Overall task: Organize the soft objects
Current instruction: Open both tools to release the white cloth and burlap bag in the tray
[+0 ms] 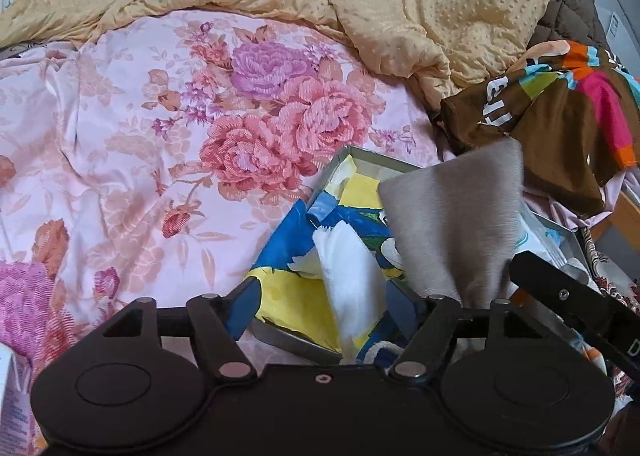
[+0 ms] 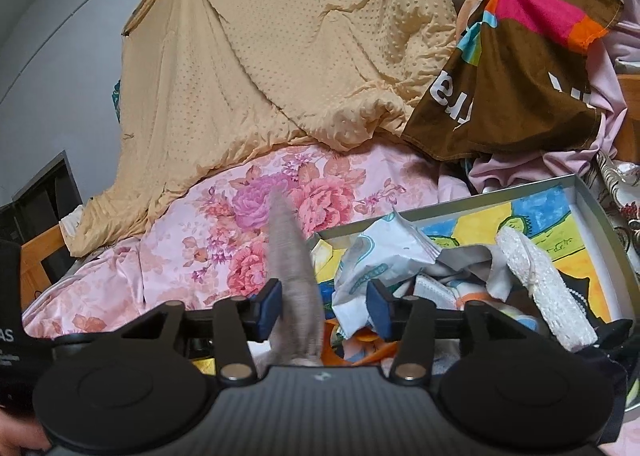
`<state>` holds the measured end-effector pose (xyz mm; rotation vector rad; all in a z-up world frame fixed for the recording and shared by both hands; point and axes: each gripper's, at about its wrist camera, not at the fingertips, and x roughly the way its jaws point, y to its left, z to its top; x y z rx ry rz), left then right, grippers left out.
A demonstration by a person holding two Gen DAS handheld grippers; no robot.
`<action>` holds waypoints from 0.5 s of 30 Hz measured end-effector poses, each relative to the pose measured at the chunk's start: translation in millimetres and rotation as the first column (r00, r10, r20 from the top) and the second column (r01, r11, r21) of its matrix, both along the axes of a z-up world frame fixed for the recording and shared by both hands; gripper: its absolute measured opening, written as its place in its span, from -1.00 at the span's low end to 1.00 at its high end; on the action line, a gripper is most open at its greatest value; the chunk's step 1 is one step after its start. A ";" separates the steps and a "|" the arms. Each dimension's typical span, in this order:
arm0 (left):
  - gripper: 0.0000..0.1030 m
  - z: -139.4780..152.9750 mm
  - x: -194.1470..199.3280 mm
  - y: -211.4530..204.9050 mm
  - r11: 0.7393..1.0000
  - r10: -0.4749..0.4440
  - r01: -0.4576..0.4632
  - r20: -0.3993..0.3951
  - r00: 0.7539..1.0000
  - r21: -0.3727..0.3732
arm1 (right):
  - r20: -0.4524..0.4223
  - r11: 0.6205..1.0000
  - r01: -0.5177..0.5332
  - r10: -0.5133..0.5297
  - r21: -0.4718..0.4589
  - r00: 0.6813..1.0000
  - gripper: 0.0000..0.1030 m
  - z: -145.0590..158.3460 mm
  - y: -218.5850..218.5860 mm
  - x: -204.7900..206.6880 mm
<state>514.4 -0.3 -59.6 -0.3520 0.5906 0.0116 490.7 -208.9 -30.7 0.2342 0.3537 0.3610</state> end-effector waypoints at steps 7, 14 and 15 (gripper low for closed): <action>0.62 16.9 -22.1 6.8 0.999 0.036 -0.036 0.035 0.999 0.001 | 0.035 1.000 0.025 -0.024 -0.019 0.999 0.41 20.3 -3.6 -24.2; 0.81 45.9 -61.4 8.3 0.999 0.025 -0.029 0.110 0.994 0.033 | 0.068 0.997 0.067 -0.065 -0.029 0.996 0.65 48.3 -14.6 -65.3; 0.83 51.2 -68.7 8.3 0.999 0.023 -0.027 0.123 0.992 0.033 | 0.070 0.997 0.073 -0.071 -0.027 0.995 0.68 52.0 -16.1 -71.9</action>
